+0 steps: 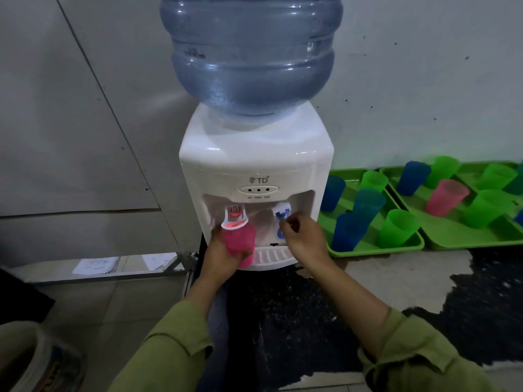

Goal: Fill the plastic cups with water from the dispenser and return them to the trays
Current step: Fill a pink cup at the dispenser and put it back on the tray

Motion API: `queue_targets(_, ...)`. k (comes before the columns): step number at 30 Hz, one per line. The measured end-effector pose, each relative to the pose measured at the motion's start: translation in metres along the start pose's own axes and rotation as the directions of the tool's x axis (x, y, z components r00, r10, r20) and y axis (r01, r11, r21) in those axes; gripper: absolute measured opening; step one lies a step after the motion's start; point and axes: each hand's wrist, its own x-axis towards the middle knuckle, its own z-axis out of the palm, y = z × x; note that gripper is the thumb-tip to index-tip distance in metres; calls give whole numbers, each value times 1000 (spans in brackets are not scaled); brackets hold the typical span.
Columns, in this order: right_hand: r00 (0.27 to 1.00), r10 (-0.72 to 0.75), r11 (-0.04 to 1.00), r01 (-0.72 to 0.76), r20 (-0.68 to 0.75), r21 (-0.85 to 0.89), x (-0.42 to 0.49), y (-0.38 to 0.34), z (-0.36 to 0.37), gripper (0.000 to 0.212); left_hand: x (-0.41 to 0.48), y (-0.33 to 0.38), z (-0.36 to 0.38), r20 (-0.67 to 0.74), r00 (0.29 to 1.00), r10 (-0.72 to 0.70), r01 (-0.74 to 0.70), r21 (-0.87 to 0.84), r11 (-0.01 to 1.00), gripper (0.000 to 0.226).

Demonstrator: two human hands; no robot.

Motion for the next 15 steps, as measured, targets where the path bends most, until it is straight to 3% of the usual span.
queue_targets(3,980,12,998,2,-201,69,4,13,-10,18,1,-2,-1,-5,1000,-20,20,17,1000,83)
queue_targets(6,946,-5,996,32,-324,79,15,18,-22,43,1,-2,0,-6,1000,-20,20,20,1000,85)
queue_targets(10,973,-60,992,83,-224,93,38,15,-32,60,1,-1,0,5,1000,-29,29,-13,999,85)
queue_targets(15,971,-118,988,136,-207,71,54,19,-33,36,1,-2,2,-3,999,-37,37,-14,999,80)
